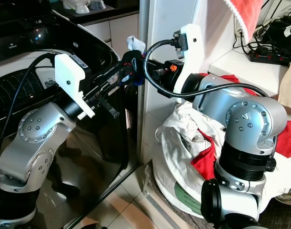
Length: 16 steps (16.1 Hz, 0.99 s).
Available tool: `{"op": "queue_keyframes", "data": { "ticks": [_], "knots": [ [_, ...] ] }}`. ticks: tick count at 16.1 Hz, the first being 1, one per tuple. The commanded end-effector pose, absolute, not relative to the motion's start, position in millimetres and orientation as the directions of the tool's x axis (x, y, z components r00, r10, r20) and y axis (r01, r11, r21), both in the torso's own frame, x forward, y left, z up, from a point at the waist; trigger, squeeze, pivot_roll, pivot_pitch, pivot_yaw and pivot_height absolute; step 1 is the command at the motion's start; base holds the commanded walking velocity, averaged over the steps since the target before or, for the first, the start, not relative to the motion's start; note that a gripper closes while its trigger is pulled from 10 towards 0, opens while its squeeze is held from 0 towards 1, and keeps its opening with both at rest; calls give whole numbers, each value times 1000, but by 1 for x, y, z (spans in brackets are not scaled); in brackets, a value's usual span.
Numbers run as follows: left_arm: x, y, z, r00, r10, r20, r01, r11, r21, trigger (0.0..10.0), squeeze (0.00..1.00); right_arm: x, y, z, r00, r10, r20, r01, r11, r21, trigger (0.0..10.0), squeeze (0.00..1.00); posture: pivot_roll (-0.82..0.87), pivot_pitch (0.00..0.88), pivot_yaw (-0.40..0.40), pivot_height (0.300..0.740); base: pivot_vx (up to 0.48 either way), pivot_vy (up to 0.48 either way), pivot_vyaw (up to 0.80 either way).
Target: Clothes washing
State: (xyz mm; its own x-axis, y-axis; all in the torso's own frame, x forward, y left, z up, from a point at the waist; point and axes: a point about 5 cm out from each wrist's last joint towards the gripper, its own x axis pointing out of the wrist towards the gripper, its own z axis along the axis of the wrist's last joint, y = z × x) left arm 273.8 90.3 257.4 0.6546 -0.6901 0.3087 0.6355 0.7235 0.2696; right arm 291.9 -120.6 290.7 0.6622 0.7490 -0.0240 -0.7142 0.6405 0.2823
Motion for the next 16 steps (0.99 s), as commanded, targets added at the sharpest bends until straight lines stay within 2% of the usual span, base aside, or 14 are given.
{"op": "queue_keyframes", "data": {
  "ticks": [1, 5, 6, 7, 8, 9, 11, 12, 14, 16],
  "knots": [
    [279, 93, 260, 673, -671, 312, 610, 741, 279, 0, 0, 287, -120, 294, 656, 755, -1, -730, 634, 255, 10000, 1000, -73, 0, 31, 740, 0, 0, 0],
    [291, 102, 266, 735, -584, 344, 507, 810, 294, 0, 0, 287, -122, 295, 664, 748, 6, -727, 643, 242, 10000, 1000, -74, 0, 37, 740, 0, 0, 0],
    [309, 118, 279, 796, -464, 388, 350, 877, 330, 0, 0, 287, -123, 294, 682, 731, -4, -716, 669, 201, 10000, 0, -75, 0, 38, 740, 0, 0, 0],
    [321, 135, 289, 830, -376, 412, 222, 900, 375, 0, 0, 286, -123, 292, 690, 723, -27, -714, 686, 141, 10000, 0, -76, 0, 41, 740, 0, 0, 0],
    [327, 143, 291, 847, -344, 404, 176, 900, 399, 0, 0, 284, -121, 291, 686, 727, -40, -720, 685, 108, 10000, 0, -76, 0, 41, 740, 0, 0, 0],
    [343, 165, 292, 897, -249, 365, 68, 894, 443, 0, 0, 280, -115, 287, 667, 744, -41, -741, 668, 72, 10000, 0, -75, 0, 47, 740, 0, 0, 0],
    [355, 184, 291, 932, -160, 325, -10, 885, 466, 0, 0, 278, -112, 284, 657, 753, -45, -751, 658, 56, 10000, 0, -73, 0, 48, 740, 0, 0, 0],
    [362, 196, 289, 948, -100, 303, -64, 870, 488, 0, 0, 277, -110, 283, 656, 753, -47, -752, 658, 43, 10000, 0, -72, 0, 48, 740, 0, 0, 0],
    [379, 226, 280, 971, 53, 233, -185, 785, 591, 0, 0, 276, -106, 280, 653, 755, -58, -755, 655, 20, 10000, 0, -75, 0, 52, 740, 0, 0, 0],
    [389, 249, 268, 969, 173, 179, -248, 731, 636, 0, 0, 272, -100, 273, 633, 768, -94, -771, 637, 9, 10000, 0, -74, 0, 52, 740, 0, 0, 0]
  ]
}}
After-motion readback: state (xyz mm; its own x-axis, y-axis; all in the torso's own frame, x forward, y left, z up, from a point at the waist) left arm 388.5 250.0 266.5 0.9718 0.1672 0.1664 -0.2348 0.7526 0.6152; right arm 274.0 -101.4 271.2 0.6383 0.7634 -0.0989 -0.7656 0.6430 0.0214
